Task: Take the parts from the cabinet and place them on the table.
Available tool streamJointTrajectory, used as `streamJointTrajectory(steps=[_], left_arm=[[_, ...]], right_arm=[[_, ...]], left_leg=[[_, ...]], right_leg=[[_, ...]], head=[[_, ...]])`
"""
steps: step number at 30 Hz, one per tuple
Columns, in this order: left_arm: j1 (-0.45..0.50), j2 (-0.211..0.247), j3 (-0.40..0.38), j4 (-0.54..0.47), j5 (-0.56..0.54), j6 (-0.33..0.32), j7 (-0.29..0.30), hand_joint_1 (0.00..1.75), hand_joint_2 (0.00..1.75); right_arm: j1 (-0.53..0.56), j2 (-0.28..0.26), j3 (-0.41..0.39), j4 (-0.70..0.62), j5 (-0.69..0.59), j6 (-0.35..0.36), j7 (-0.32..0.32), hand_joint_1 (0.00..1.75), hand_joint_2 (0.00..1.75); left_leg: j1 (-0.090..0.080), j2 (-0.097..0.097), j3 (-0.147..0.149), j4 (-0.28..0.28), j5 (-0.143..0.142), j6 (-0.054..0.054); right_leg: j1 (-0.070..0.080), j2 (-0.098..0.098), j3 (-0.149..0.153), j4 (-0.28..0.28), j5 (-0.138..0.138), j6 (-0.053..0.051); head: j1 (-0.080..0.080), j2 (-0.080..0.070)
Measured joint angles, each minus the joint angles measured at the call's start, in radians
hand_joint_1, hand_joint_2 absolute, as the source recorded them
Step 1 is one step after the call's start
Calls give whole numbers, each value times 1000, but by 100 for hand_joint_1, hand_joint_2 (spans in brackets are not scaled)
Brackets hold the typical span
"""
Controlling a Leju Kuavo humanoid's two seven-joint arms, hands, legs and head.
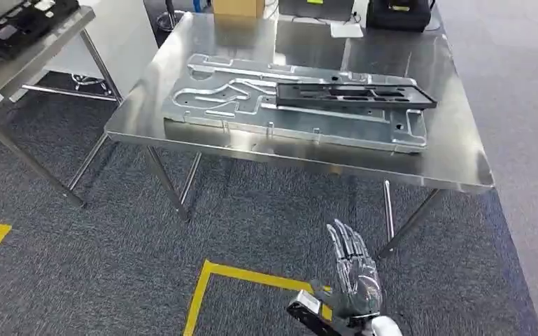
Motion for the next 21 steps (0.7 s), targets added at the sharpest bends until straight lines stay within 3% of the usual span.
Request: streamJointTrajectory(steps=[1,3,4,5,6,7,9,10,11,12,15,16,17,19,20,21], left_arm=[[-1,0,0,0,-2,1,0,0,0],[4,-4,0,0,-2,1,0,0,0],[3,-5,0,0,-2,1,0,0,0],[3,-5,0,0,-2,1,0,0,0],[3,-5,0,0,-3,2,-1,0,0],[3,-5,0,0,-4,3,-2,0,0],[3,-5,0,0,-7,6,-4,0,0],[2,-5,0,0,-10,7,-5,0,0],[-1,-5,0,0,-11,8,-5,0,0],[-3,-5,0,0,-12,8,-7,0,0],[5,-5,0,0,-14,13,-9,0,0],[7,-6,0,0,-16,15,-9,0,0],[7,-6,1,0,-18,16,-9,0,0],[8,-6,1,0,-18,18,-11,0,0],[8,-6,1,0,-18,18,-11,0,0],[9,-6,1,0,-19,19,-12,0,0]], right_arm=[[5,11,-14,42,-71,-15,-36,0,175],[11,43,-55,136,-150,-37,-109,0,175],[16,53,-69,169,-155,-43,-130,0,0],[18,61,-83,200,-160,-44,-135,0,0],[18,69,-96,228,-168,-43,-128,0,0],[17,82,-126,269,-194,-43,-131,0,0],[-2,102,-229,396,-268,-53,-203,0,0],[-25,111,-300,489,-313,-55,-260,0,0],[-48,116,-381,584,-355,-54,-300,0,0],[-66,117,-460,672,-391,-51,-314,0,0],[-98,118,-666,895,-467,14,-208,0,0],[-105,120,-721,952,-481,38,-149,0,0],[-108,127,-763,993,-490,55,-104,0,0],[-115,139,-831,1060,-512,71,-4,0,0],[-122,149,-868,1090,-520,76,41,0,0],[-129,156,-895,1113,-529,77,72,0,0]], left_leg=[[6,-1,-11,14,-29,-3],[8,-1,-43,114,-166,-12],[9,-1,-57,185,-223,-17],[9,-1,-67,262,-256,-21],[9,0,-65,308,-249,-22],[9,-1,-45,317,-209,-22],[9,-1,44,228,-137,-14],[8,-2,113,144,-137,-7],[4,-7,192,40,-182,1],[-1,-9,227,-34,-205,8],[-7,-9,205,-35,-191,35],[0,-2,194,-41,-174,43],[-1,-5,179,-40,-160,54],[-2,-5,144,-40,-133,59],[-4,-7,126,-39,-120,58],[-4,-9,109,-36,-106,56]], right_leg=[[-4,-6,-14,-2,16,-11],[-3,-4,-47,-2,41,-22],[-2,-4,-63,0,53,-23],[-1,-5,-81,1,67,-22],[0,-5,-100,4,79,-21],[0,-5,-120,9,92,-18],[1,-6,-154,20,111,-11],[1,-6,-168,25,119,-7],[3,-6,-175,31,127,-1],[4,-8,-181,36,135,7],[-1,-14,-182,27,166,28],[-6,-10,-193,36,157,32],[-6,-4,-206,64,96,36],[-9,-1,-238,198,-41,42],[-10,-1,-252,275,-82,45],[-10,-1,-255,330,-87,46]], head=[[0,0],[-6,0],[-4,0],[-5,0],[-5,0],[-5,0],[-6,0],[-5,0],[-6,0],[-5,0],[-4,0],[-6,0],[-4,0],[-1,0],[-1,0],[-1,0]])
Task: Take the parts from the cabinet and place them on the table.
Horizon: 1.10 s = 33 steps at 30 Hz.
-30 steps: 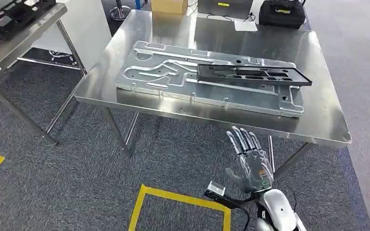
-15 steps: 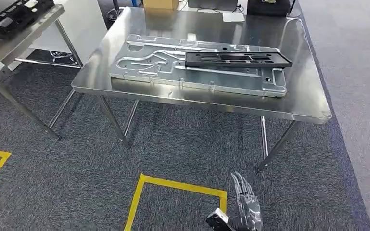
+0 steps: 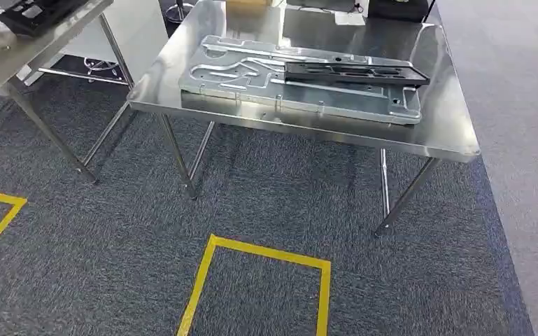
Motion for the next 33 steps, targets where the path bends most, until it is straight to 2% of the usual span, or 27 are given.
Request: streamJointTrajectory(steps=[1,2,3,4,5,6,8,9,10,11,12,14,15,16,17,19,20,21,24,25,26,27,28,30,31,32,33], left_arm=[[0,0,0,0,0,0,0,0,0],[0,0,1,0,0,0,-1,0,0],[0,0,2,0,0,0,-2,0,0],[0,-2,2,0,0,1,-3,0,0],[-5,-3,2,0,0,3,-5,0,0],[-7,-5,2,0,2,6,-8,0,0],[-7,-4,3,0,2,11,-16,0,0],[-2,-4,4,0,3,16,-18,0,0],[0,-2,5,0,3,23,-20,0,0],[3,-3,5,0,4,27,-22,0,0],[2,-3,5,0,5,29,-23,0,0],[-2,-3,6,0,8,39,-24,0,0],[-1,-3,6,0,10,42,-24,0,0],[0,-3,6,0,15,46,-24,0,0],[2,-3,8,0,16,53,-23,0,0],[2,-2,13,0,19,63,-18,0,0],[0,0,16,0,19,67,-17,0,0],[-5,1,18,0,20,72,-16,0,0],[1,3,25,0,22,82,-10,0,0],[2,4,26,0,22,85,-8,0,0],[3,3,27,0,22,89,-6,0,0],[1,2,28,0,21,91,-6,0,0],[-2,2,29,0,19,92,-5,0,0],[-2,2,29,0,15,93,-5,0,0],[-1,2,29,0,14,93,-6,0,0],[0,2,29,0,11,93,-6,0,0],[1,1,29,0,9,93,-7,0,0]], right_arm=[[-6,7,-23,17,-8,0,26,0,0],[-11,12,-43,30,-14,1,40,0,0],[-16,15,-64,40,-21,2,50,0,0],[-21,18,-80,50,-26,5,57,0,0],[-26,20,-95,56,-28,8,59,0,0],[-27,24,-110,61,-30,11,59,0,0],[-30,30,-130,72,-30,14,51,0,0],[-34,34,-137,74,-30,16,48,0,0],[-35,38,-145,79,-30,23,41,0,0],[-36,38,-152,81,-29,28,37,0,0],[-36,38,-158,82,-29,30,33,0,0],[-33,38,-168,87,-27,41,25,0,0],[-33,38,-171,88,-24,46,23,0,0],[-34,38,-173,89,-22,49,22,0,0],[-35,38,-177,91,-17,51,20,0,0],[-37,39,-182,94,-10,55,16,0,0],[-39,39,-183,95,-9,61,16,0,0],[-38,39,-184,96,-8,65,16,0,0],[-49,40,-184,100,-5,70,18,0,0],[-53,40,-184,101,-1,73,19,0,0],[-52,40,-184,101,0,77,22,0,0],[-51,40,-184,103,2,81,24,0,0],[-50,40,-184,105,2,85,25,0,0],[-50,40,-184,110,6,94,32,0,0],[-50,40,-184,112,7,98,33,0,0],[-47,40,-184,114,7,103,34,0,0],[-47,40,-184,114,7,104,34,0,0]], left_leg=[[0,-4,-19,3,12,-2],[0,-8,-37,7,23,-6],[1,-17,-56,13,33,-10],[2,-26,-75,21,44,-15],[3,-34,-87,27,50,-20],[-3,-44,-98,34,57,-26],[-4,-58,-104,29,79,-38],[-3,-69,-106,26,89,-46],[2,-66,-111,31,89,-49],[2,-37,-123,57,50,-53],[4,-20,-141,107,-3,-58],[9,-7,-193,270,-101,-72],[11,-5,-209,333,-117,-77],[13,-3,-209,357,-110,-79],[14,0,-177,334,-77,-80],[14,16,-61,171,-29,-75],[11,59,12,65,-28,-67],[-1,70,35,23,-42,-60],[-5,48,15,22,-39,-39],[0,41,16,12,-34,-31],[9,31,29,0,-24,-21],[8,24,25,-2,-21,-18],[8,15,18,-1,-17,-13],[7,-5,10,2,-13,-10],[6,-14,8,4,-13,-10],[6,-30,8,8,-13,-11],[6,-45,8,12,-13,-12]], right_leg=[[0,0,15,14,25,0],[0,2,48,-8,65,0],[-1,8,103,-68,103,-3],[-1,26,179,-162,115,-9],[-1,69,254,-257,86,-17],[2,81,303,-345,55,-27],[6,63,293,-344,51,-35],[9,52,290,-343,57,-44],[-2,34,286,-348,71,-55],[0,23,280,-348,77,-63],[1,12,273,-348,82,-70],[4,-16,255,-344,93,-70],[4,-28,245,-340,97,-69],[5,-37,237,-337,99,-68],[5,-52,228,-331,101,-65],[4,-73,222,-326,102,-62],[7,-84,223,-323,102,-59],[11,-92,217,-319,102,-52],[10,-115,220,-322,108,-36],[13,-120,222,-322,106,-30],[8,-106,225,-321,95,-22],[6,-65,208,-281,63,-18],[4,-28,163,-192,12,-17],[0,-3,87,-40,-43,-15],[0,-1,72,-13,-43,-14],[0,1,76,-31,-7,-14],[0,5,104,-95,42,-16]], head=[[0,0],[0,0],[0,0],[0,0],[0,0],[-1,0],[-1,0],[-1,0],[1,0],[-2,0],[-7,0],[-8,0],[-8,0],[-8,0],[-9,0],[-8,0],[-9,0],[-9,0],[-3,0],[-4,0],[-4,0],[-1,0],[1,0],[0,0],[0,0],[0,0],[0,0]])
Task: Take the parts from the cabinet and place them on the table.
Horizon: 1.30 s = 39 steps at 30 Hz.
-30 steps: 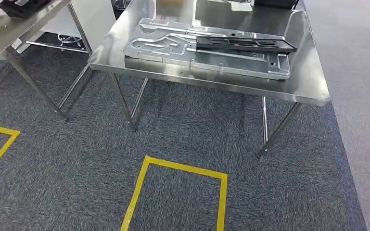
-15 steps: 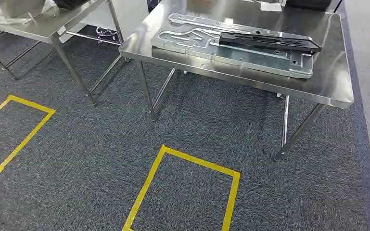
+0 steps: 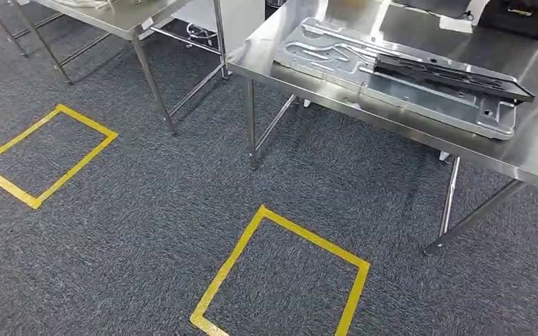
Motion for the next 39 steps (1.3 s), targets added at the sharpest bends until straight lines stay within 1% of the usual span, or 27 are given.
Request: streamJointTrajectory(steps=[2,3,5,7,8,9,10,12,13,14,16,17,18,22,23,24,25,27,28,29,31,32,33,34,37,38,39], left_arm=[[-1,-6,0,0,-2,0,-3,0,0],[-2,-9,0,0,-2,0,-3,0,0],[-1,-10,0,0,-2,0,-9,0,0],[5,-14,0,0,-2,3,-10,0,0],[6,-16,0,0,-2,6,-9,0,0],[7,-20,0,0,-2,10,-7,0,0],[6,-25,0,0,-3,14,-2,0,0],[4,-33,0,0,-14,25,14,0,0],[6,-35,0,0,-18,32,23,0,0],[9,-39,0,0,-22,39,30,0,0],[15,-42,0,0,-35,46,38,0,0],[15,-42,-2,0,-40,48,39,0,0],[13,-43,-4,0,-46,49,40,0,0],[17,-46,-8,0,-56,41,30,0,0],[18,-47,-9,0,-59,37,21,0,0],[18,-48,-11,0,-63,34,16,0,0],[17,-47,-13,-2,-65,31,9,0,0],[15,-47,-18,-5,-65,27,-5,0,0],[15,-45,-18,-6,-65,22,-10,0,0],[16,-44,-18,-6,-64,18,-14,0,0],[16,-44,-18,-7,-57,14,-20,0,0],[16,-44,-18,-7,-58,12,-21,0,0],[16,-46,-18,-7,-59,11,-23,0,0],[12,-47,-19,-8,-61,10,-23,0,0],[15,-48,-25,-8,-66,0,-23,0,0],[15,-48,-26,-8,-68,-2,-23,0,0],[15,-49,-27,-9,-69,-6,-23,0,0]], right_arm=[[0,0,0,1,2,5,-3,0,0],[1,0,0,2,2,7,-3,0,0],[-2,3,0,3,4,11,-6,0,0],[-5,3,0,3,6,15,-9,0,0],[-5,6,0,3,9,18,-10,0,0],[-3,6,0,3,11,18,-12,0,0],[-3,6,0,3,13,21,-16,0,0],[1,8,0,3,22,29,-31,0,0],[1,8,0,3,24,31,-39,0,0],[1,8,-1,4,29,31,-48,0,0],[-2,8,-2,4,30,32,-61,0,0],[-4,10,-4,4,30,32,-65,0,0],[-4,11,-6,3,30,32,-67,0,0],[-14,19,-14,4,30,37,-77,0,0],[-13,21,-15,4,33,38,-77,0,0],[-11,21,-15,5,34,41,-75,0,0],[-9,23,-16,5,36,46,-74,0,0],[-4,23,-18,6,40,50,-70,0,0],[-4,23,-18,6,40,50,-65,0,0],[-3,23,-20,6,46,50,-60,0,0],[-3,23,-21,6,56,52,-53,0,0],[-3,22,-21,6,58,52,-52,0,0],[0,20,-22,6,60,52,-52,0,0],[0,18,-23,6,63,52,-52,0,0],[-6,16,-23,6,72,53,-53,0,0],[-7,17,-23,6,74,53,-54,0,0],[-7,16,-23,6,75,53,-54,0,0]], left_leg=[[1,-25,-2,10,-4,-6],[-5,-33,-10,16,-4,-13],[-1,-50,-26,21,1,-25],[1,-73,-34,17,7,-39],[4,-53,-35,31,-3,-41],[-1,-6,-52,67,-32,-44],[1,19,-86,139,-76,-48],[5,36,-159,299,-148,-55],[6,39,-176,343,-158,-57],[7,42,-167,335,-143,-57],[7,56,-76,179,-65,-53],[6,83,-19,82,-31,-49],[1,140,14,16,-36,-43],[-8,94,4,13,-28,-26],[3,82,15,1,-16,-16],[1,75,13,-2,-12,-12],[2,66,7,-2,-7,-4],[-1,45,-1,-1,-4,1],[-3,32,-3,1,-3,1],[-3,18,-3,3,-3,0],[-3,-12,-3,9,-4,-2],[-3,-26,-3,13,-6,-5],[-1,-35,-8,17,-8,-9],[-10,-44,-15,30,-13,-16],[0,-76,-30,22,-2,-37],[-2,-84,-30,26,-5,-42],[-4,-32,-39,50,-22,-44]], right_leg=[[-3,35,74,-169,90,-6],[-3,88,83,-195,73,-9],[-3,71,77,-202,76,-12],[-5,51,79,-207,81,-24],[-9,31,81,-213,85,-32],[-8,23,81,-215,86,-38],[-6,8,78,-215,86,-42],[-1,-23,74,-214,85,-43],[0,-38,72,-213,85,-43],[0,-50,72,-213,85,-43],[0,-74,74,-212,84,-41],[1,-84,78,-211,83,-39],[6,-93,81,-210,80,-34],[8,-127,90,-213,81,-9],[6,-122,90,-208,73,-2],[1,-68,82,-183,49,4],[0,-26,50,-116,1,4],[-1,-4,-27,45,-74,7],[-1,-3,-52,96,-84,8],[-1,-3,-56,99,-67,7],[-1,2,0,-25,24,4],[-3,19,39,-112,69,1],[-5,71,65,-177,83,-5],[-10,92,70,-199,75,-6],[1,59,67,-192,77,-17],[-12,44,70,-205,83,-26],[-10,29,75,-210,85,-33]], head=[[0,0],[0,0],[-1,0],[-1,0],[-1,0],[-8,0],[-10,0],[-9,0],[-9,0],[-9,0],[-10,0],[-10,0],[-10,0],[-5,0],[-5,0],[-3,0],[-3,0],[-2,0],[-3,0],[-2,0],[-2,0],[-2,0],[-2,0],[-3,0],[-3,0],[-4,0],[-4,0]])
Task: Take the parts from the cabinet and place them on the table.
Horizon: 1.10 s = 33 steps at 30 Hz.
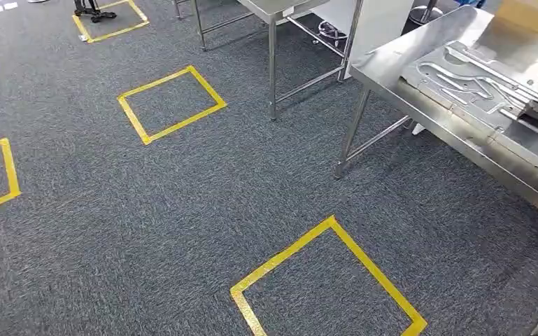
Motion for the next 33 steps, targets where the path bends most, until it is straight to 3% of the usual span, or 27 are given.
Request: streamJointTrajectory(steps=[1,2,4,5,6,7,8,9,10,14,15,16,17,18,19,20,21,23,24,25,27,29,30,31,32,33], left_arm=[[-3,-2,-2,0,-1,-3,0,0,0],[-6,-3,-3,0,-1,-8,0,0,0],[-9,-9,-4,0,-2,-14,3,0,0],[-8,-11,-5,0,-3,-15,7,0,0],[-8,-12,-5,0,-4,-15,14,0,0],[-8,-12,-5,0,-7,-15,18,0,0],[-8,-12,-5,0,-9,-13,24,0,0],[-10,-12,-6,0,-15,-11,32,0,0],[-15,-14,-7,0,-20,-9,40,0,0],[-7,-16,-19,0,-42,3,62,0,0],[-7,-18,-23,0,-42,3,67,0,0],[-8,-19,-26,0,-44,4,68,0,0],[-11,-19,-27,0,-46,5,69,0,0],[-14,-19,-29,0,-47,5,69,0,0],[-14,-19,-29,0,-47,4,69,0,0],[-13,-19,-29,0,-43,3,69,0,0],[-13,-20,-29,0,-39,3,69,0,0],[-13,-20,-29,0,-36,0,72,0,0],[-13,-20,-29,0,-37,0,77,0,0],[-15,-20,-29,0,-39,0,82,0,0],[-14,-15,-29,0,-39,1,91,0,0],[-8,-11,-29,0,-37,3,96,0,0],[-8,-5,-29,0,-36,3,96,0,0],[-9,-5,-29,0,-35,3,93,0,0],[-12,-5,-29,0,-35,2,93,0,0],[-14,-5,-29,0,-35,2,93,0,0]], right_arm=[[2,0,0,0,2,0,0,0,0],[4,0,0,0,3,0,0,0,0],[4,1,0,0,8,-2,3,0,0],[3,1,0,0,9,-3,5,0,0],[1,1,0,0,11,-3,7,0,0],[0,2,0,0,11,-4,9,0,0],[-1,3,0,0,11,-5,9,0,0],[-2,3,0,0,11,-6,9,0,0],[-2,4,-1,0,11,-6,9,0,0],[-14,9,-3,0,11,-16,10,0,0],[-14,10,-5,0,11,-19,14,0,0],[-12,11,-7,0,10,-21,17,0,0],[-11,11,-8,0,10,-21,21,0,0],[-10,11,-8,1,10,-21,27,0,0],[-10,11,-9,2,10,-22,34,0,0],[-10,11,-9,2,11,-23,40,0,0],[-10,11,-9,3,14,-24,46,0,0],[-10,14,-9,3,17,-30,54,0,0],[-10,16,-9,4,19,-35,54,0,0],[-9,16,-10,5,20,-41,54,0,0],[-14,19,-12,5,27,-45,54,0,0],[-22,22,-13,5,34,-47,58,0,0],[-22,26,-13,5,37,-47,64,0,0],[-21,26,-14,5,40,-47,69,0,0],[-20,26,-14,5,43,-47,71,0,0],[-18,27,-14,6,43,-46,74,0,0]], left_leg=[[0,36,-25,52,-36,-3],[3,57,-64,132,-79,-8],[8,68,-131,273,-134,-16],[12,71,-140,292,-128,-19],[14,75,-120,255,-98,-20],[15,81,-80,181,-58,-20],[15,99,-27,87,-17,-18],[14,145,24,0,9,-14],[3,158,31,-24,-1,-9],[2,114,21,-30,8,18],[7,103,30,-38,16,25],[6,96,29,-39,18,32],[6,87,25,-39,21,36],[3,75,23,-38,22,38],[1,62,21,-38,22,39],[-1,48,21,-37,22,39],[-2,34,22,-36,22,39],[-2,5,25,-33,21,38],[-1,-8,24,-30,19,34],[-7,-17,19,-25,17,28],[-1,-34,11,-22,19,17],[0,-55,5,-28,23,2],[3,-43,6,-17,16,0],[-2,16,-11,19,-12,-4],[0,46,-44,85,-51,-9],[3,61,-85,170,-94,-14]], right_leg=[[2,-13,0,0,-1,-8],[4,-29,-1,0,-2,-10],[7,-58,-2,1,-3,-11],[8,-73,-2,1,-3,-10],[8,-85,-1,1,-5,-8],[8,-96,2,1,-6,-6],[7,-106,5,1,-8,-2],[10,-116,10,2,-11,2],[17,-125,10,6,-16,11],[14,-158,21,1,-18,33],[5,-119,19,17,-33,41],[5,-75,-1,58,-67,40],[5,-51,-34,128,-111,40],[5,-38,-76,215,-151,41],[5,-33,-113,286,-174,41],[5,-32,-131,315,-170,40],[5,-31,-124,293,-139,38],[5,-20,-64,149,-46,32],[3,8,-25,61,-2,28],[4,55,-12,29,-14,24],[7,37,-13,23,-12,22],[7,17,-10,18,-9,9],[0,-1,-5,7,-3,0],[2,-11,-2,2,-4,-10],[5,-27,-2,2,-5,-14],[8,-42,-2,3,-6,-16]], head=[[-7,0],[-8,0],[-8,0],[-8,0],[-8,0],[-8,0],[-8,0],[-8,0],[-8,0],[-5,0],[-4,0],[-4,0],[-1,0],[-1,0],[-1,0],[-1,0],[-1,0],[-1,0],[0,0],[-1,0],[-1,0],[-2,0],[-1,0],[-5,0],[-10,0],[-10,0]])
